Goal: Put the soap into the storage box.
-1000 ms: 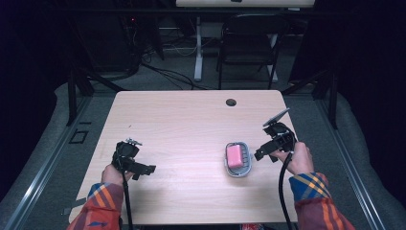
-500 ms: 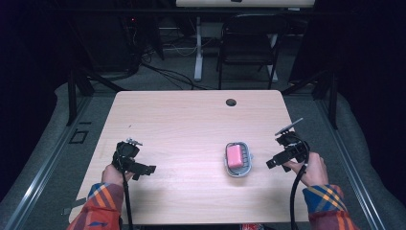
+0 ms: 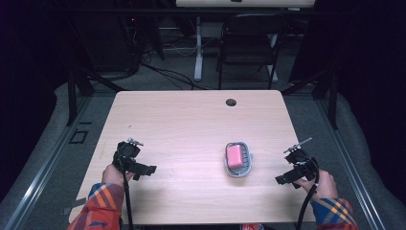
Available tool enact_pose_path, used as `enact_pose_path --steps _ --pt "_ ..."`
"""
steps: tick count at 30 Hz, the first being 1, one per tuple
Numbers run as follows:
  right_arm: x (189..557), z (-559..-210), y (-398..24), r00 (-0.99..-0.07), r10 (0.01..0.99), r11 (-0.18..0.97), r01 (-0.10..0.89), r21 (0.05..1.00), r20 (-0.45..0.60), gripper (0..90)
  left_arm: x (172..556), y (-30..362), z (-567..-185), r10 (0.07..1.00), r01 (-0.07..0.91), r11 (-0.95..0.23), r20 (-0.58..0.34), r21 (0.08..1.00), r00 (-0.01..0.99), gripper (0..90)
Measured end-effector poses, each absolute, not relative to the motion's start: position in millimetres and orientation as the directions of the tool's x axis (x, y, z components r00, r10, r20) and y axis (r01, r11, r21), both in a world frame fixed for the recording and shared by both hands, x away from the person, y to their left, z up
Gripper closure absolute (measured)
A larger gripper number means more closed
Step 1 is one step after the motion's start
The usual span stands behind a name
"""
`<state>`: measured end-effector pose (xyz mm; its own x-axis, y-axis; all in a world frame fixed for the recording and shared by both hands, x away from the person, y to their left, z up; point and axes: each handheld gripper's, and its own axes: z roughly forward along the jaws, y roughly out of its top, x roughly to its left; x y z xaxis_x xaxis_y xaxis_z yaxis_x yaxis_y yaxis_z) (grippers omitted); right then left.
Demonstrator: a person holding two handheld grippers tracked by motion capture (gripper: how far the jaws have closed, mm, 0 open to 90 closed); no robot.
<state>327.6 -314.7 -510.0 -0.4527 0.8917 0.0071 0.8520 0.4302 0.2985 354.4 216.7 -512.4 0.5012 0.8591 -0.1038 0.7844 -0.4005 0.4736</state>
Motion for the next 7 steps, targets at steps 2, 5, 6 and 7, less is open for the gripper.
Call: enact_pose_path --steps 2,5,6,7 --pt "327.7 -515.2 -317.0 -0.452 0.892 0.423 0.853 0.305 0.027 6.9 354.4 216.2 -512.3 0.858 0.782 -0.403 -0.101 0.476 0.503 0.0" --pt "327.4 -519.6 -314.6 -0.497 0.868 0.472 0.836 0.28 0.019 6.8 354.5 216.2 -512.5 0.856 0.781 -0.405 -0.103 0.476 0.507 0.0" --pt "327.2 -520.2 -313.4 -0.501 0.865 0.478 0.834 0.276 0.013 7.0 354.5 216.4 -512.5 0.855 0.781 -0.406 -0.103 0.476 0.507 0.0" --pt "327.3 -519.7 -312.9 -0.515 0.857 0.494 0.827 0.27 0.011 7.0 354.3 216.6 -512.3 0.856 0.782 -0.404 -0.105 0.475 0.507 0.0"
